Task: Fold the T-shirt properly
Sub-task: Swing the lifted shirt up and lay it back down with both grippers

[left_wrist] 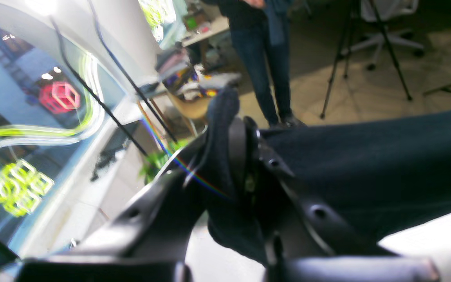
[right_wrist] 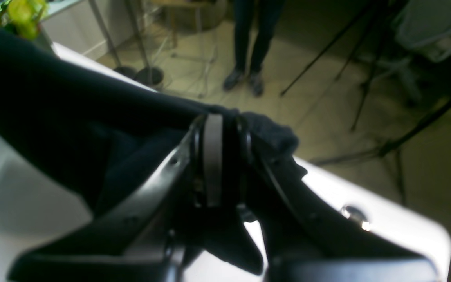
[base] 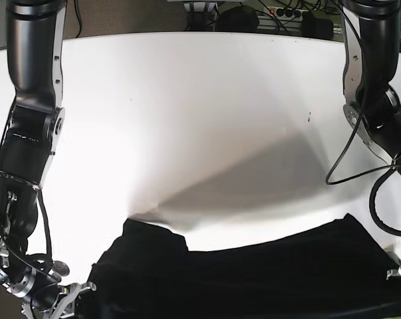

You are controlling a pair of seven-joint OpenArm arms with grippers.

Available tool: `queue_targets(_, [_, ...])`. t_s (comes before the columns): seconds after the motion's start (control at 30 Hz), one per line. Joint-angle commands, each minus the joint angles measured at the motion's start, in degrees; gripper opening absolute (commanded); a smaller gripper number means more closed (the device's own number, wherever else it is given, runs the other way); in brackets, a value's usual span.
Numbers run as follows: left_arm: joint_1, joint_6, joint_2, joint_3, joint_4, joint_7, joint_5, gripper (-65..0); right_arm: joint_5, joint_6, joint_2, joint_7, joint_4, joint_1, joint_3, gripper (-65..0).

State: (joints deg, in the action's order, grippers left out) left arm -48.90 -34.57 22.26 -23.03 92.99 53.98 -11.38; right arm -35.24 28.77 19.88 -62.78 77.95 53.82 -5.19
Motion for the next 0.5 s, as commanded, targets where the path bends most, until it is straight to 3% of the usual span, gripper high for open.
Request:
queue_targets(0.0, [0.16, 0.50, 0.99, -1.19, 0.94, -1.27, 0.34, -65.0, -0.32, -0.16, 0.82, 1.64, 2.44, -0.24, -1.01, -62.5])
queue_targets(0.3, [12.11, 0.24, 0.99, -6.38, 1.12, -1.27, 0.26, -65.0, -3.66, -0.16, 0.65, 1.64, 7.63, -14.66, -9.18, -62.5])
queue_targets(0.47, [20.11, -4.07, 0.64, -8.93, 2.97, -1.27, 0.34, -65.0, -3.74, -0.16, 0.30, 1.64, 11.50, -23.80, -12.44, -62.6])
